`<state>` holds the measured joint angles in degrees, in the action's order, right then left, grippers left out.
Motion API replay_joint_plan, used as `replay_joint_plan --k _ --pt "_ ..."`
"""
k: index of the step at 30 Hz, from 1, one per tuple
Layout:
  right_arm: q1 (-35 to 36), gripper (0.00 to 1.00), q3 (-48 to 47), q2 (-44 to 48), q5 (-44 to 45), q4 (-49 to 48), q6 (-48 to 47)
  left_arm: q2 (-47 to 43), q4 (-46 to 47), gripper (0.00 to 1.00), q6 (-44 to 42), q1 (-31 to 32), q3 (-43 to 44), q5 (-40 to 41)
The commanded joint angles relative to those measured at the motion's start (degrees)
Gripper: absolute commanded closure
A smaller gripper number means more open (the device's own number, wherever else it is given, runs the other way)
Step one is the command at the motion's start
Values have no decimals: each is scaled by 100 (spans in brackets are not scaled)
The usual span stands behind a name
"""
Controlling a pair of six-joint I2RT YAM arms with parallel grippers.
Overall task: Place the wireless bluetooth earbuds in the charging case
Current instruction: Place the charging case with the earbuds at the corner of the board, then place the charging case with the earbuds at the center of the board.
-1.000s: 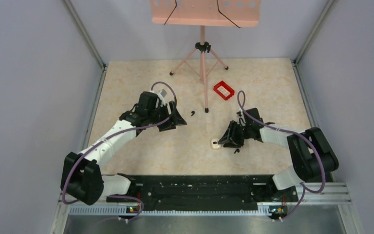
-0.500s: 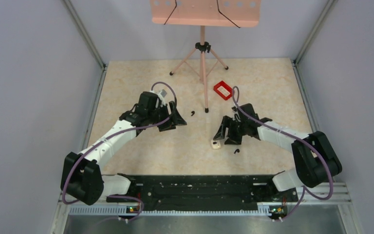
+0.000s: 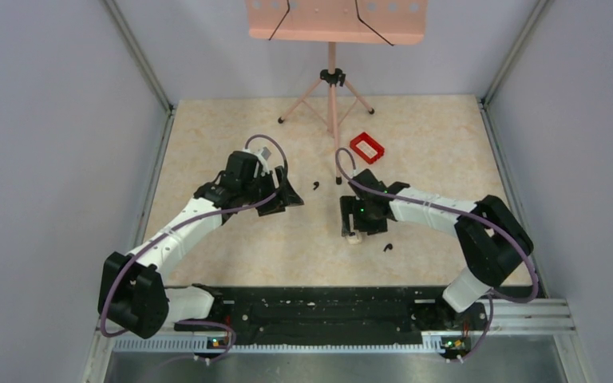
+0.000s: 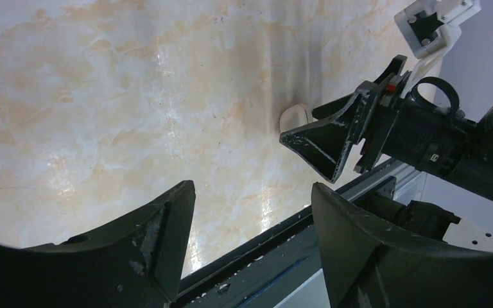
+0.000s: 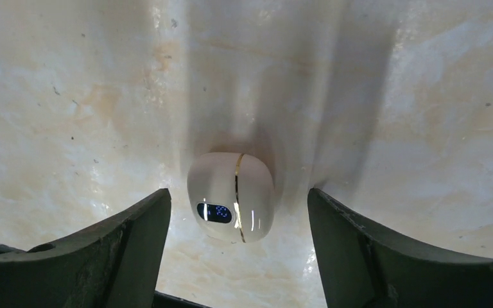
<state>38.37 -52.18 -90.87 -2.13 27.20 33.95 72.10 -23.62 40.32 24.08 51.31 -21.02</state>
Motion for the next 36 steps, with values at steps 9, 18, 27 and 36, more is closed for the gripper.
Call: replay_joint_plan --k 9,18,27,36 --pt "432 70 -545 -334 931 596 -198 -183 -98 27 -191 -34 37 380" --pt "-989 74 -229 466 951 313 -373 -22 -1385 14 -35 -308 525 2441" --pt "-2945 67 94 364 350 -770 -351 659 -1647 15 586 -1036 551 3306" --pt "-3205 42 -315 -497 28 -1091 -298 1829 -1429 8 970 -1315 951 3159"
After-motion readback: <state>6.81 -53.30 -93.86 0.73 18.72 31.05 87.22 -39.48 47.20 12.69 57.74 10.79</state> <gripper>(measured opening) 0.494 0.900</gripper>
